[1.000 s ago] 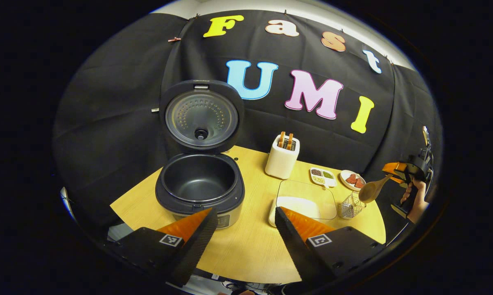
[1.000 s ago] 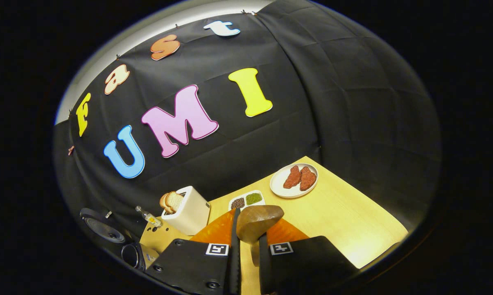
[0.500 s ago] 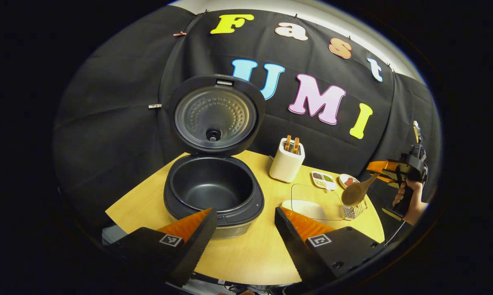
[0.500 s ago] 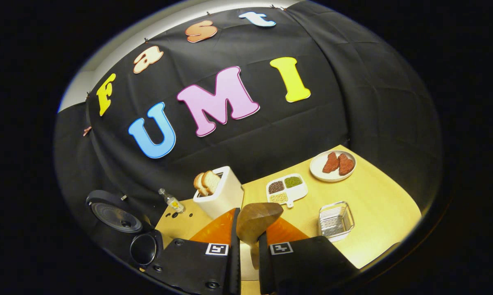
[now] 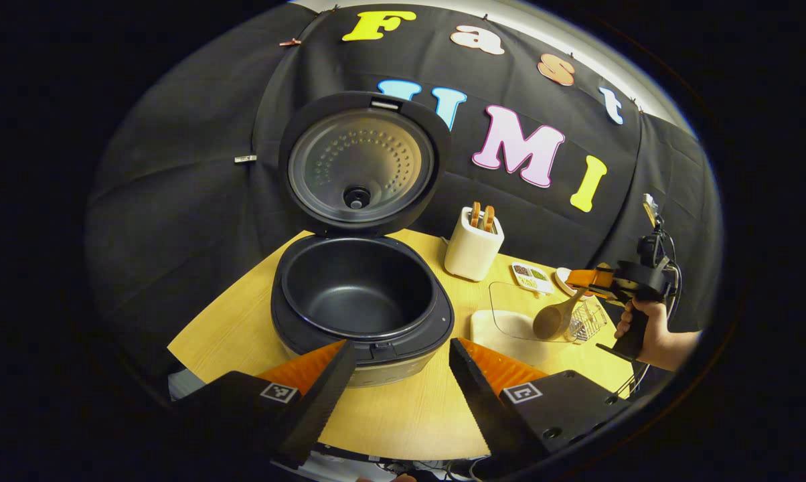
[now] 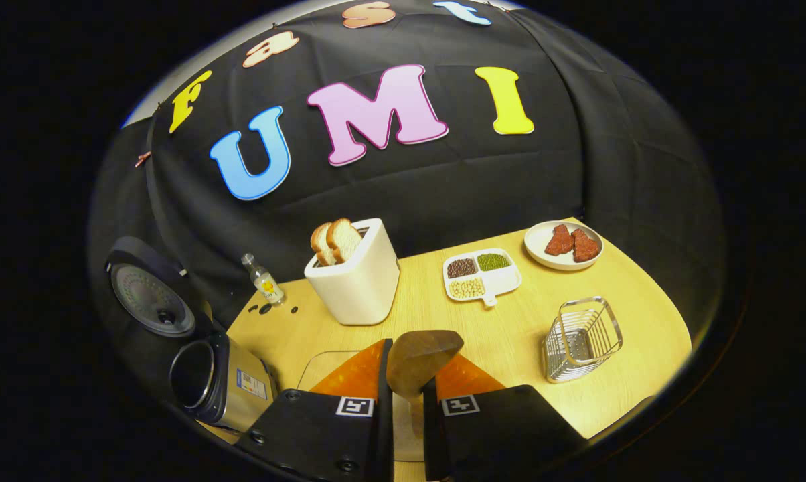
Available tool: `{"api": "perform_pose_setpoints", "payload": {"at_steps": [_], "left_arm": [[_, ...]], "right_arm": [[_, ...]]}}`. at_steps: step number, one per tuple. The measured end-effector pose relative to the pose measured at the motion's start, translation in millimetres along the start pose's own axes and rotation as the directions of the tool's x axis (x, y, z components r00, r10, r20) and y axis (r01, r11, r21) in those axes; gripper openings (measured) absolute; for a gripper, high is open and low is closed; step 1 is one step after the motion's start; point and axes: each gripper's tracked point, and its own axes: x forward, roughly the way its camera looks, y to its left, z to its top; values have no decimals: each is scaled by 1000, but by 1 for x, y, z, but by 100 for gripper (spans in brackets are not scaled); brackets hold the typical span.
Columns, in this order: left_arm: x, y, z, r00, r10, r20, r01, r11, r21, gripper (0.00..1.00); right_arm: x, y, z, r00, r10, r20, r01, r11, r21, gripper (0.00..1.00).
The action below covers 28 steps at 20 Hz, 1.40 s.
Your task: Close the left gripper, press the button to open the rice cooker; take a wooden spoon from the chopstick holder with the right hand, scoop a spoonful of rice and pour it into the rice cooker, then put the wooden spoon back into the chopstick holder.
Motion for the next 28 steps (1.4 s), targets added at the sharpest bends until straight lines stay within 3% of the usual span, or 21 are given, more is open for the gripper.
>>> {"api": "perform_pose_setpoints", "payload": {"at_steps": [8,12,15,18,24,28], "left_arm": [[0,7,-8,1000,3,-14,-3,1000,-30,95],[-1,10,-8,1000,8,-9,-9,999,-51,92],[-2,13,-10,1000,13,-5,-13,998,-65,95],[-3,15,-9,1000,16,0,-16,997,-76,92],[-4,18,-2,1000,20,12,-19,997,-68,95],[-8,20,3,999,20,25,-18,998,-56,95]], "right_arm": [[9,61,-29,991,109,-80,-102,991,91,22],[16,85,-36,981,149,-125,-120,970,212,22],[20,93,-36,977,158,-146,-112,953,281,22],[20,92,-35,972,165,-170,-96,930,354,22],[16,68,-34,975,138,-176,-47,896,442,22],[5,40,-35,977,112,-183,5,840,542,22]]}}
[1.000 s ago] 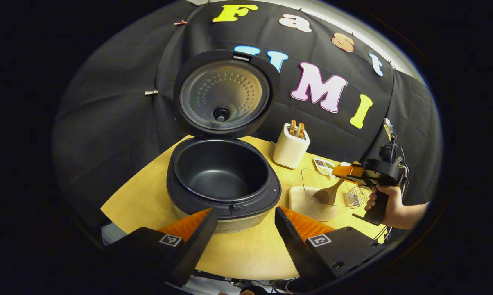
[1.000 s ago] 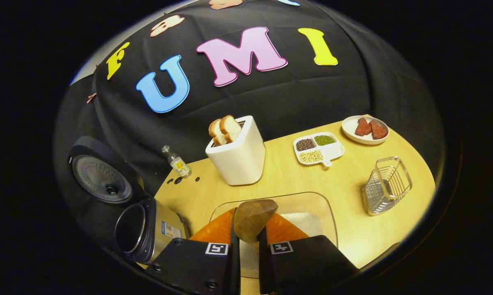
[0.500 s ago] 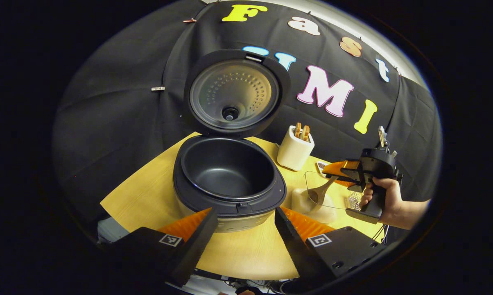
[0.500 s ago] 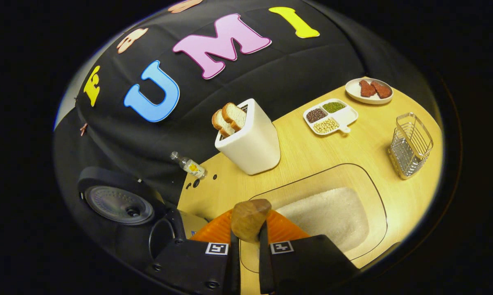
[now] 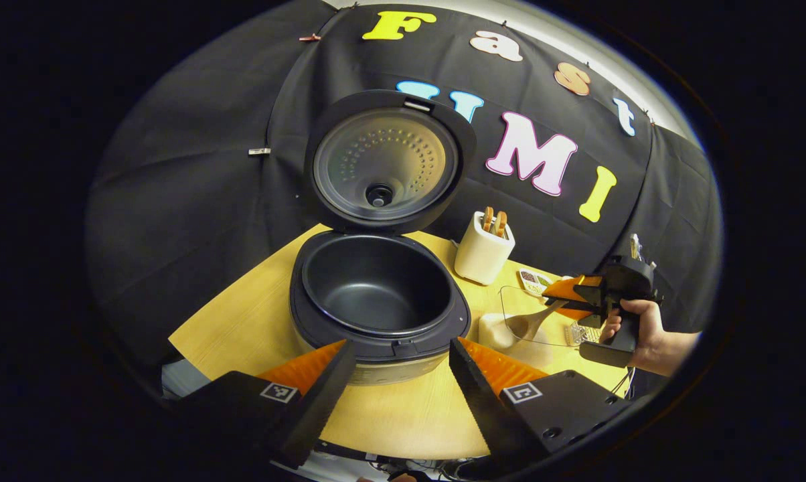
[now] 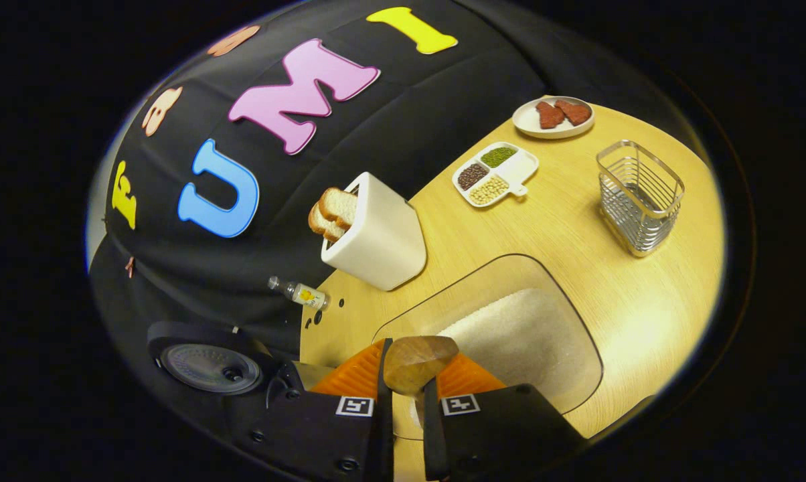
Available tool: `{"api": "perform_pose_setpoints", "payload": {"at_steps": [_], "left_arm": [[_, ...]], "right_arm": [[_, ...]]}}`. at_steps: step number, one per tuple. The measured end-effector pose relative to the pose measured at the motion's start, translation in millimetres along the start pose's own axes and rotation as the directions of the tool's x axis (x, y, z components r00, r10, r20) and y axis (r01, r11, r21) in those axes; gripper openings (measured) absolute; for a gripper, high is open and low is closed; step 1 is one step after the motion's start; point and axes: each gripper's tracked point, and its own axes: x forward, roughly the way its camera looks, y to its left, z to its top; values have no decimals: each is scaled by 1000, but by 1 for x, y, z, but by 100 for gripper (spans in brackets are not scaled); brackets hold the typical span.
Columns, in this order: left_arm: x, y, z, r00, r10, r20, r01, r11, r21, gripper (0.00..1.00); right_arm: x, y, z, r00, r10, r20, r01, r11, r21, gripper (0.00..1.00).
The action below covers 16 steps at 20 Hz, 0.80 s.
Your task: Close the left gripper, press the button to open the rice cooker; take a wooden spoon from the chopstick holder with the right hand, scoop a spoonful of rice and pour it into the rice cooker, then put the wooden spoon back into the chopstick holder.
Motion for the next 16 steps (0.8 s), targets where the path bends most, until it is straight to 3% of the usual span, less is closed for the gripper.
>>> {"api": "perform_pose_setpoints", "payload": {"at_steps": [9,16], "left_arm": [[-11,-7,6,1000,-20,20,19,999,42,95],[-22,-13,7,998,-30,47,28,999,32,95]], "right_arm": [[-37,-21,41,998,2,68,-16,977,212,22],[-54,17,54,993,85,79,-106,938,330,22]]}}
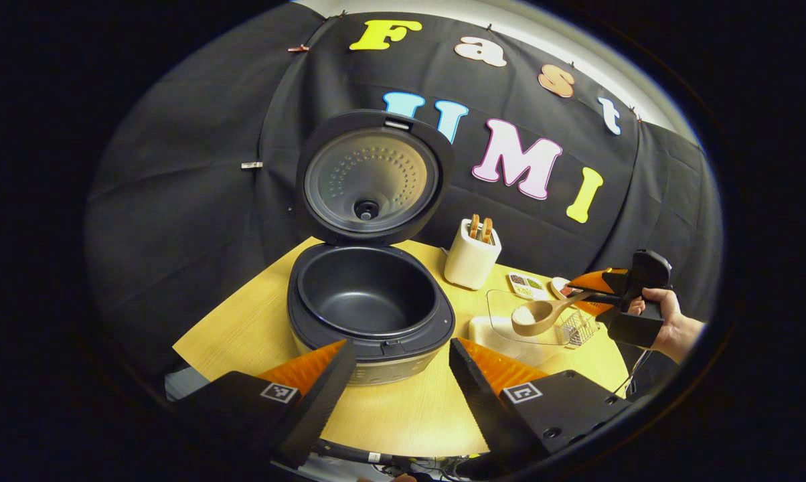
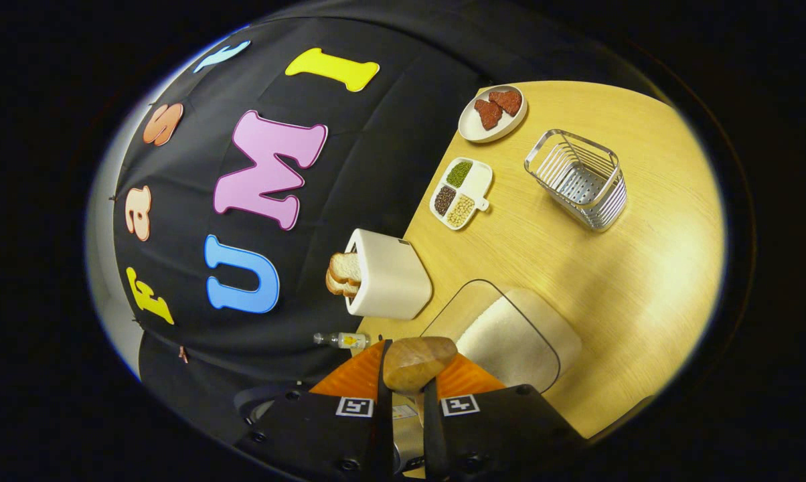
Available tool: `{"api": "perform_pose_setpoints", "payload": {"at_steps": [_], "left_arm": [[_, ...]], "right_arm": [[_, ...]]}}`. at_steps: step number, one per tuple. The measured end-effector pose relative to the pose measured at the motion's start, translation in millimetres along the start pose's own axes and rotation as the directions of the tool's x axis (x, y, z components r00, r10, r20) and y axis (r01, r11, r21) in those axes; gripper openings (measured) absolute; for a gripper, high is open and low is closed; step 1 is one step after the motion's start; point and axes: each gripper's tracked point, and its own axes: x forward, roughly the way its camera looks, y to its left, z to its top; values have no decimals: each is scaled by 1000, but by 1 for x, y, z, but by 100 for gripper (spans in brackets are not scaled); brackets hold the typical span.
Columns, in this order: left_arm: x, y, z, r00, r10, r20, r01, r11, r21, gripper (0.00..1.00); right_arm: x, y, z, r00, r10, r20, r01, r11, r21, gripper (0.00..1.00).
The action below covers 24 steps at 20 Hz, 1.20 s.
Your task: Close the left gripper, press the button to open the rice cooker; take a wooden spoon from the chopstick holder with the right hand, scoop a spoonful of rice and pour it into the rice cooker, then put the wooden spoon back into the chopstick holder.
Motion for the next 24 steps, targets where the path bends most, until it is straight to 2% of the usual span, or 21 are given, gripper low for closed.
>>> {"api": "perform_pose_setpoints", "payload": {"at_steps": [6,13,15,16,17,18,24], "left_arm": [[-9,7,1,1000,14,24,-14,1000,-24,95],[-14,29,5,997,58,57,-52,994,-93,95],[-17,37,4,995,71,65,-63,992,-111,93],[-18,41,4,995,80,65,-71,990,-123,95],[-19,45,1,994,85,64,-76,988,-133,92],[-20,48,0,994,88,63,-78,986,-147,95],[-25,64,-1,992,103,71,-86,975,-204,96]], "right_arm": [[-2,61,-31,992,101,-81,-96,993,66,22],[4,118,-94,967,168,-194,-169,986,10,22],[7,132,-113,960,180,-217,-189,982,-20,22],[10,139,-124,955,187,-230,-202,978,-44,22],[12,145,-133,951,192,-242,-214,974,-71,22],[12,152,-143,948,197,-251,-228,969,-100,22],[25,172,-191,936,210,-282,-292,910,-292,22]]}}
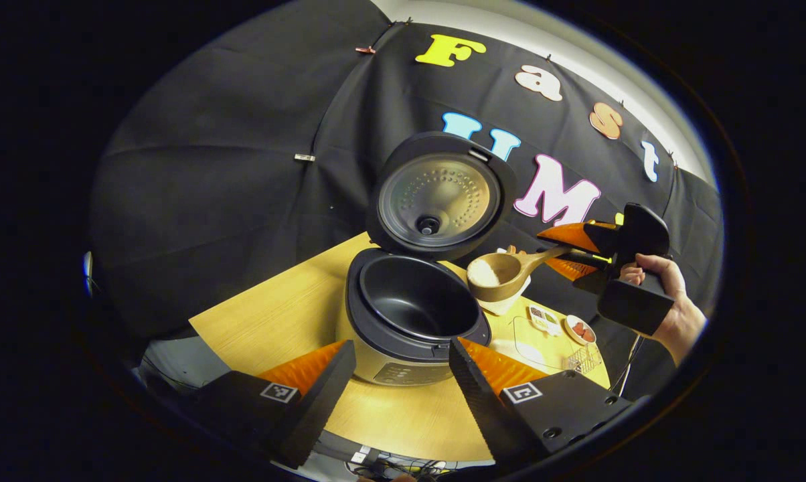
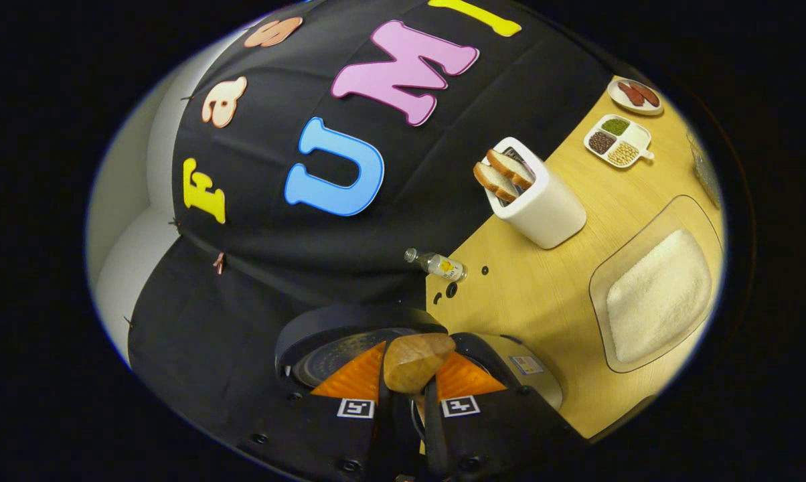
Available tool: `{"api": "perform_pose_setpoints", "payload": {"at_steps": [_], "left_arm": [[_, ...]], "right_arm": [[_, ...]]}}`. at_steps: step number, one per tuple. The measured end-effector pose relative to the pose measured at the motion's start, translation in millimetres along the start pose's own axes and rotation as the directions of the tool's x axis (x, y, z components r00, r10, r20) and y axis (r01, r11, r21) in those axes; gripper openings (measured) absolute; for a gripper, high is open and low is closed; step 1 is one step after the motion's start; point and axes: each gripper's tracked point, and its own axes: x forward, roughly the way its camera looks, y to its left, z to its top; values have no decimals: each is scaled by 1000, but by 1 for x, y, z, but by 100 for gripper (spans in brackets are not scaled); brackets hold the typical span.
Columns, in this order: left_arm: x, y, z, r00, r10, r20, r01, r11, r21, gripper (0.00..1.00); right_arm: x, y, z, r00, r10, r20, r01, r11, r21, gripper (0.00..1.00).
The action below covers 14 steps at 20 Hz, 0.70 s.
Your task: Close the left gripper, press the button to open the rice cooker; take a wooden spoon from the chopstick holder with the right hand, scoop a spoonful of rice and pour it into the rice cooker, then put the wooden spoon back into the chopstick holder.
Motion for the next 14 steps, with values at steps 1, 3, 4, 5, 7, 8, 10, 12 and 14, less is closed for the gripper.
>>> {"api": "perform_pose_setpoints", "payload": {"at_steps": [1,3,4,5,7,8,10,12,14], "left_arm": [[1,1,-1,1000,-1,0,1,1000,-6,96],[2,6,-2,1000,3,-3,-3,1000,-9,96],[2,7,-2,1000,5,-6,-5,1000,-11,95],[4,8,-3,1000,6,-9,-6,1000,-14,95],[5,9,-4,1000,6,-15,-6,1000,-21,95],[6,10,-5,1000,6,-18,-6,1000,-23,95],[6,8,-6,1000,7,-25,-7,1000,-25,95],[6,9,-8,999,8,-31,-9,1000,-25,95],[6,9,-9,999,10,-37,-10,1000,-26,95]], "right_arm": [[5,1,-4,1000,0,-2,0,999,-38,22],[12,6,-12,1000,4,-1,-4,993,-122,22],[14,8,-16,1000,8,3,-7,986,-169,22],[17,11,-17,1000,13,8,-11,976,-219,22],[21,16,-21,999,31,18,-24,947,-319,22],[22,15,-26,999,39,17,-30,932,-361,21],[24,15,-33,999,52,8,-44,903,-428,21],[25,17,-40,997,75,-7,-69,874,-481,21],[23,22,-50,993,111,-31,-110,839,-533,21]]}}
